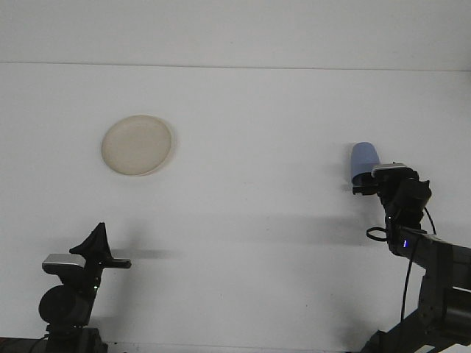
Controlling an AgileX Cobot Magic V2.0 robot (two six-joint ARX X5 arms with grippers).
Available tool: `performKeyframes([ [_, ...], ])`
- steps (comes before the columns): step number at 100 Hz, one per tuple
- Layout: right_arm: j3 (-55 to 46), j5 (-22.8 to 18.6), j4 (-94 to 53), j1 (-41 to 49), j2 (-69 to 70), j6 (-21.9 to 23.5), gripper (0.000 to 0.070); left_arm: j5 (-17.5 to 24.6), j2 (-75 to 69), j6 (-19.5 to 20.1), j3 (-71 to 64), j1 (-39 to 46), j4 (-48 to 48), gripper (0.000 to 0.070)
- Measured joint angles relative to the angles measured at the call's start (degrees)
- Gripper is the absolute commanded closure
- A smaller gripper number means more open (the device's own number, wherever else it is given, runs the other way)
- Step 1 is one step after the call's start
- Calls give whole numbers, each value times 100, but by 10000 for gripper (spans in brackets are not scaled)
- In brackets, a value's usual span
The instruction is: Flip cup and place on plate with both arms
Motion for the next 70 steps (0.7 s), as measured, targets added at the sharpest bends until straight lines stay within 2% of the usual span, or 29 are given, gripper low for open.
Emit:
performKeyframes([
  [10, 0, -136, 2, 0, 0, -11, 656, 0, 0, 0, 0, 0, 0, 687],
  [14, 0, -188, 26, 0, 0, -11, 699, 0, 0, 0, 0, 0, 0, 687],
  [42, 2, -280, 107, 0, -4, 155, 699, 0, 0, 0, 0, 0, 2, 687],
  [63, 2, -291, -387, 2, -660, 579, 698, 0, 0, 0, 0, 0, 2, 687],
  [70, 2, -422, -597, 0, -1078, 807, 699, 0, 0, 0, 0, 0, 2, 687],
])
